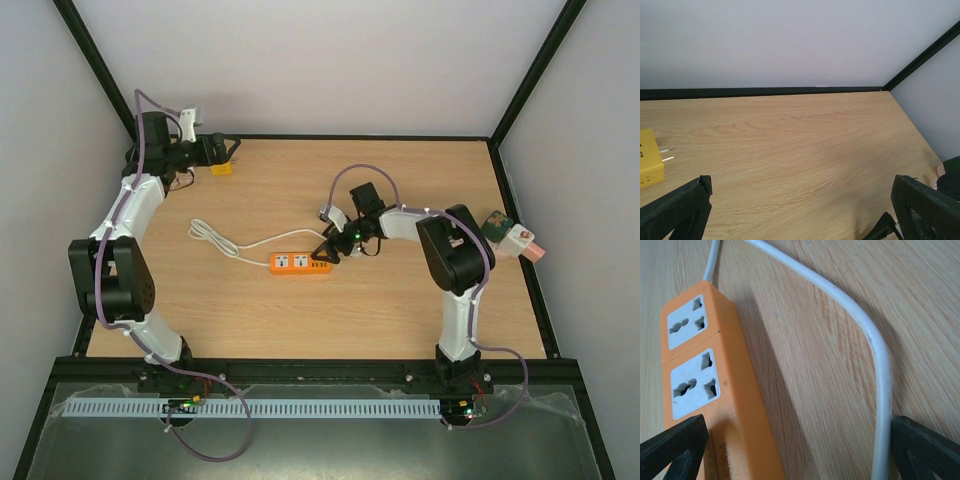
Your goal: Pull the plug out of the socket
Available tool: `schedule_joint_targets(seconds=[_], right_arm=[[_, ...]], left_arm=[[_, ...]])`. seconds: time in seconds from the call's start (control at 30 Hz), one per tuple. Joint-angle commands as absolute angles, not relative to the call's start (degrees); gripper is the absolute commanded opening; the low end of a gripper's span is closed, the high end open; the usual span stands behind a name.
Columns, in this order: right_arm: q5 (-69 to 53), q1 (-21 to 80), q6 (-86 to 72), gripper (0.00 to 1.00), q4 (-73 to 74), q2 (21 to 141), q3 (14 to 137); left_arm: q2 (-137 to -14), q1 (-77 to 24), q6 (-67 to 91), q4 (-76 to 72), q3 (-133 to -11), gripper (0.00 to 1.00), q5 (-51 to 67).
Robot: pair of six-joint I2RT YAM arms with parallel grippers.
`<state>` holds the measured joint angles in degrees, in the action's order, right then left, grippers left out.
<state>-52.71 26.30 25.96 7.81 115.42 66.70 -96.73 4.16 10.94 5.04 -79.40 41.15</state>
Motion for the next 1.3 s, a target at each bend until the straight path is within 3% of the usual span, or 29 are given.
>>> schedule_joint_targets(seconds=[0.0, 0.33, 0.6, 0.87, 1.0, 1.27], right_arm=[[-56.35, 27.23, 28.83, 0.98, 18.97, 118.1, 69.55], [-53.92, 30.81, 36.61, 0.98, 26.58, 118.5, 71.28], [-42.06, 33.65, 30.26, 1.0, 8.12, 111.39, 62.07], [-37.06, 34.09, 29.52, 0.87, 2.95, 108.25, 59.4], [-36.67, 34.1, 30.35, 0.71, 2.83, 107.89, 59.03], [-40.87, 31.04, 32.62, 0.48, 7.76, 108.7, 61.8]], left_arm=[[-95.05, 4.39, 11.71, 3.95, -79.07, 1.0, 42.45], [-95.37, 4.39, 12.22, 3.79, -78.93, 1.0, 42.8], [-95.15, 4.39, 12.22, 3.96, -78.59, 1.0, 42.98], [-95.06, 4.39, 12.27, 3.56, -78.41, 1.0, 42.75], [-95.09, 4.39, 12.48, 3.19, -78.53, 1.0, 42.64], [-95.05, 4.39, 12.24, 3.38, -78.32, 1.0, 42.01]])
